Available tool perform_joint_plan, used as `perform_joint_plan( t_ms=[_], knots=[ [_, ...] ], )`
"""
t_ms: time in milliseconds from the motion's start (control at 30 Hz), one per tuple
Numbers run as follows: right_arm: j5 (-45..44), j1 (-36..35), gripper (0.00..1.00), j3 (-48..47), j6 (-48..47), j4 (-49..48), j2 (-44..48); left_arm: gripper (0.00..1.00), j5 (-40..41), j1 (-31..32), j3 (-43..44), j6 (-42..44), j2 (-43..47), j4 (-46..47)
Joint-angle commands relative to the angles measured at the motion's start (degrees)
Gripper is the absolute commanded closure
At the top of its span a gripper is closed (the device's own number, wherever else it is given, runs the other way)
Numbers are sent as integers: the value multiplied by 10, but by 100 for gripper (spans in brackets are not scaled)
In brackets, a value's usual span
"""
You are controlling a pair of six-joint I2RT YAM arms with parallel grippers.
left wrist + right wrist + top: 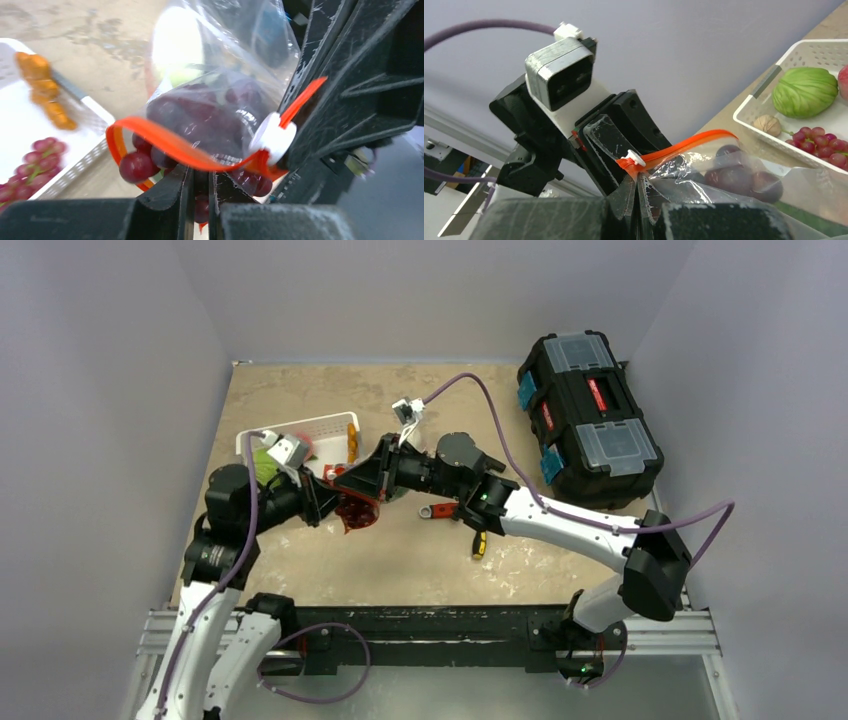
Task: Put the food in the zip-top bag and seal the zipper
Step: Place the fake fruit in the zipper food storage bag.
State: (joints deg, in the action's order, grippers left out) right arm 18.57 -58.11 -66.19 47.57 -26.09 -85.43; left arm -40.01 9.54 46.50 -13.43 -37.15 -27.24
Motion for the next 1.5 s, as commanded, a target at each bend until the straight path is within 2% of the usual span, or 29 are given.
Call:
perform_joint_plan(
  t_ms=[0,67,233,367,400,433,533,600,733,867,1033,1167,1333,1467],
  knots=[
    [2,-17,100,-1,16,9,33,100,134,0,-37,-23,68,64],
    [-4,-18,100,-8,15,22,32,100,84,0,-54,-16,88,80],
    [1,-15,100,-19,16,31,16,100,-134,2,-40,26,104,111],
    [31,-23,100,-36,28,21,-14,100,-259,3,-12,29,69,124],
    [37,-25,100,-37,28,18,-16,100,-250,3,0,41,57,102],
    [41,-29,100,-37,26,17,-16,100,-203,3,12,54,49,73],
    [40,-39,100,-22,13,22,0,100,-4,3,23,57,36,12],
    [40,-39,100,-9,21,20,9,100,73,3,24,40,32,-12],
    [68,-38,100,7,64,-14,18,100,145,3,-27,-3,57,25],
    [74,-38,100,2,91,-41,16,100,141,3,-63,-34,75,79],
    [73,-31,100,16,129,-70,11,100,188,3,-44,-41,56,49],
    [64,-22,100,32,142,-78,10,83,195,3,-31,-58,36,14],
    [46,-1,100,60,156,-79,19,48,191,3,-27,-71,55,-20],
    [22,18,100,85,171,-77,33,34,188,3,-23,-90,87,-52]
  ],
)
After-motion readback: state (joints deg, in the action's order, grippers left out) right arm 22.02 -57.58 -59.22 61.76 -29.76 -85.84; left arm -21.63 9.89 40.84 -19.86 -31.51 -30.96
